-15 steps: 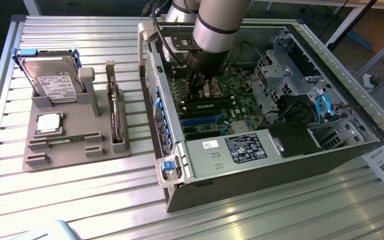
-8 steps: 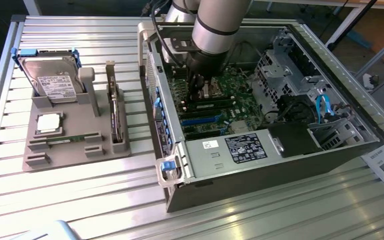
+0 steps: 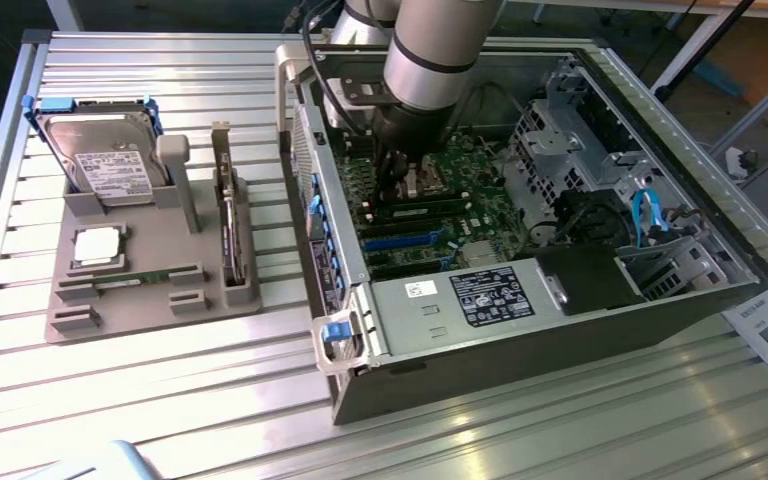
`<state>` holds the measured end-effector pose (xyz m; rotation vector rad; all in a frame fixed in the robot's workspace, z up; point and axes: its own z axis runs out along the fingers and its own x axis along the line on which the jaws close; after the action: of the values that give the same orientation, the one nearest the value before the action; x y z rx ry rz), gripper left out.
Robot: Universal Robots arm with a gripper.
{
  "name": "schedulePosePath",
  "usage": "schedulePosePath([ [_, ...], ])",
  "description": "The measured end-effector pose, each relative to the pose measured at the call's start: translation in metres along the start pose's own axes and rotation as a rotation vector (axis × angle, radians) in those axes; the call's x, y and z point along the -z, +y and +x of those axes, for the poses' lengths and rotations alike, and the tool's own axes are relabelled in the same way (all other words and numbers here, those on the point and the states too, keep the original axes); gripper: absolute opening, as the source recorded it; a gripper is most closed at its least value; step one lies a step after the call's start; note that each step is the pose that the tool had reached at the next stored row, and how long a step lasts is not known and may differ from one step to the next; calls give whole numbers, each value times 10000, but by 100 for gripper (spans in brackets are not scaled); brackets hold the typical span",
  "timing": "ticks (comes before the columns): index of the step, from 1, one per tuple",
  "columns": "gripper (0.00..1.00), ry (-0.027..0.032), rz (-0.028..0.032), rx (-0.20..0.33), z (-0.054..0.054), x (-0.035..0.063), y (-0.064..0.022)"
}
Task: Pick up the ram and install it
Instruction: 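Press down the ram until it locks into place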
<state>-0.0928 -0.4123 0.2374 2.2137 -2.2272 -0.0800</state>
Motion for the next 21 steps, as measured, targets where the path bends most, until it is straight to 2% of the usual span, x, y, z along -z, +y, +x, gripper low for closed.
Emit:
schedulePosePath([
  [21, 10, -1, 0, 0, 2, -37, -1],
])
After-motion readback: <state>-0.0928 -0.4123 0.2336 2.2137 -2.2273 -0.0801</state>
